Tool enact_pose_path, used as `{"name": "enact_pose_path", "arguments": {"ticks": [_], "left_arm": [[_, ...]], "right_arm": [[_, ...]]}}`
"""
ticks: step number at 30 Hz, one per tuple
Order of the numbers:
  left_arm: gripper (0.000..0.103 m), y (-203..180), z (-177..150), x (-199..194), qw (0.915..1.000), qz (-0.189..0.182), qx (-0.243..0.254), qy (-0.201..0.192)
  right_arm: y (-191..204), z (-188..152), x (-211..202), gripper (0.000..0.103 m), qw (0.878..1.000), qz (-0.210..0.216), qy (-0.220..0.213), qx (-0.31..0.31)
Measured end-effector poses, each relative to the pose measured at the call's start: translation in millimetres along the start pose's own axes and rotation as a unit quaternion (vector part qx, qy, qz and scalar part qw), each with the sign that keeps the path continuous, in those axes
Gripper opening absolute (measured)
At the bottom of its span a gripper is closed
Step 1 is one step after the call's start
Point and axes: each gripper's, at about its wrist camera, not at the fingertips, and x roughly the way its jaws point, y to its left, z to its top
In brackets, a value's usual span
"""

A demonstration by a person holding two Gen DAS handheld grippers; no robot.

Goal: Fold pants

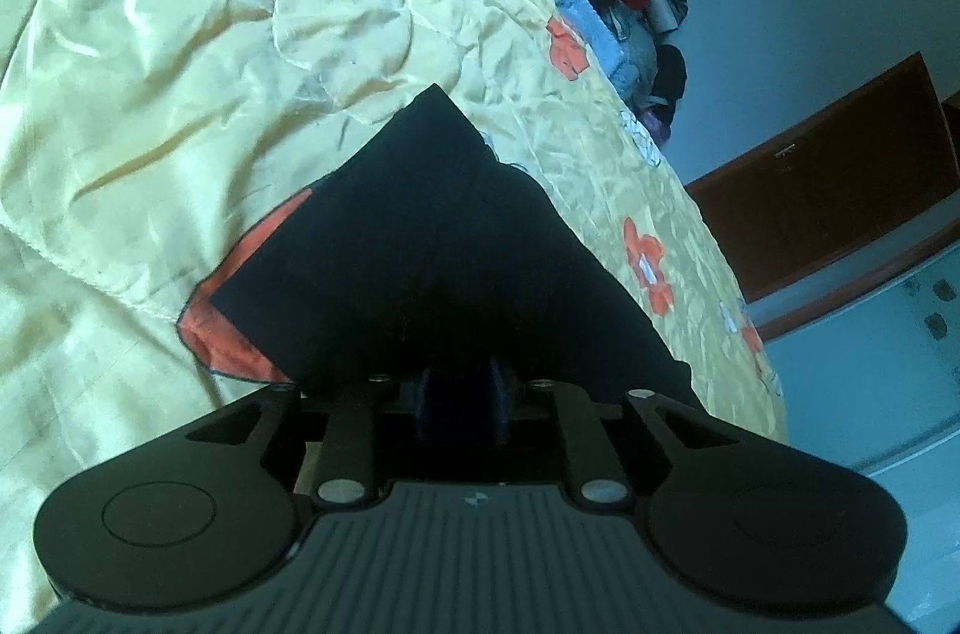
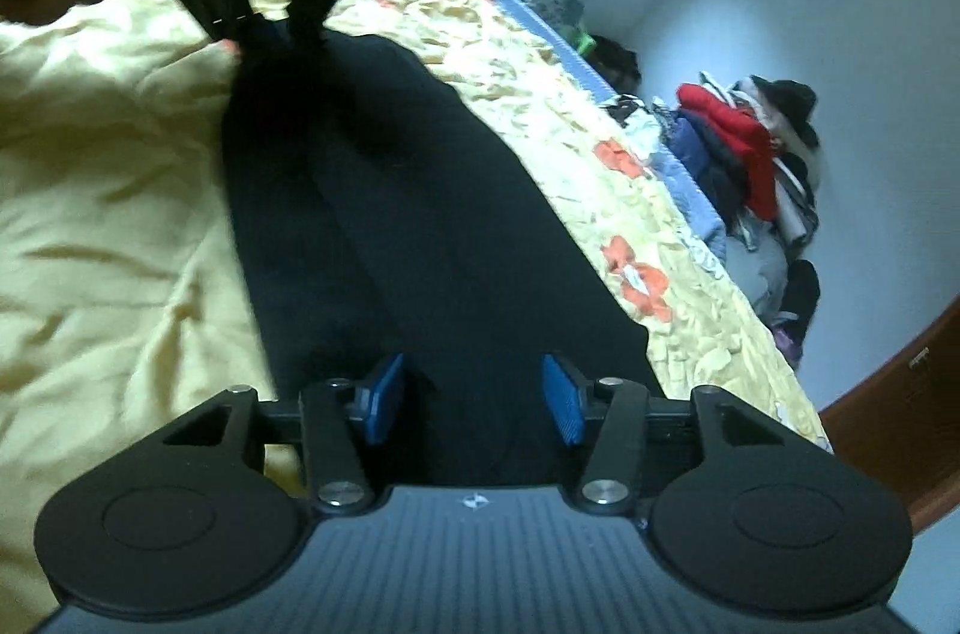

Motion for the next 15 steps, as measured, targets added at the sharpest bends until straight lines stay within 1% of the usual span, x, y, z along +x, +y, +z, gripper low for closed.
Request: {"name": "enact_pose_path", "arguments": {"ticks": [2, 3, 4, 5, 7, 10, 12, 15], "left_arm": [[0.021, -2.6, 0.3, 0.5, 1.0000, -0.002, 0.001, -0.005], [0.005, -4.8, 0.0, -0.5, 0.9999, 0.000, 0.008, -0.009], [0.005, -7.0, -0.6, -2.0, 0.9998, -0.001, 0.015, -0.011], [0.005, -8.9, -1.0, -4.8, 0.9996, -0.003, 0.024, -0.016], [0.005, -13.7, -2.2, -13.3, 0.9984, -0.002, 0.047, -0.031], [0.004, -16.9, -1.8, -22.4, 0.9968, 0.002, 0.072, -0.034], [0.004, -14.7, -1.3, -25.7, 0.9968, 0.005, 0.077, -0.022], [0.004, -6.5, -2.4, -28.3, 0.9973, 0.004, 0.073, -0.003]], "right_arm": [[-0.3, -0.8, 8.4, 0.049, 1.000, -0.007, -0.005, 0.003], [-0.5, -0.8, 10.5, 0.047, 1.000, -0.010, -0.009, 0.006], [-0.5, -0.3, 11.8, 0.029, 1.000, -0.005, -0.010, 0.009], [-0.3, 0.5, 12.7, 0.019, 1.000, 0.005, -0.006, 0.013], [5.5, 0.8, 10.9, 0.011, 1.000, 0.008, -0.005, 0.008], [4.4, -0.7, -3.8, 0.008, 0.999, 0.033, -0.012, 0.031], [2.0, 0.5, -20.0, 0.008, 0.997, 0.052, -0.018, 0.048], [4.6, 2.7, -41.3, 0.007, 0.995, 0.078, -0.024, 0.054]]}}
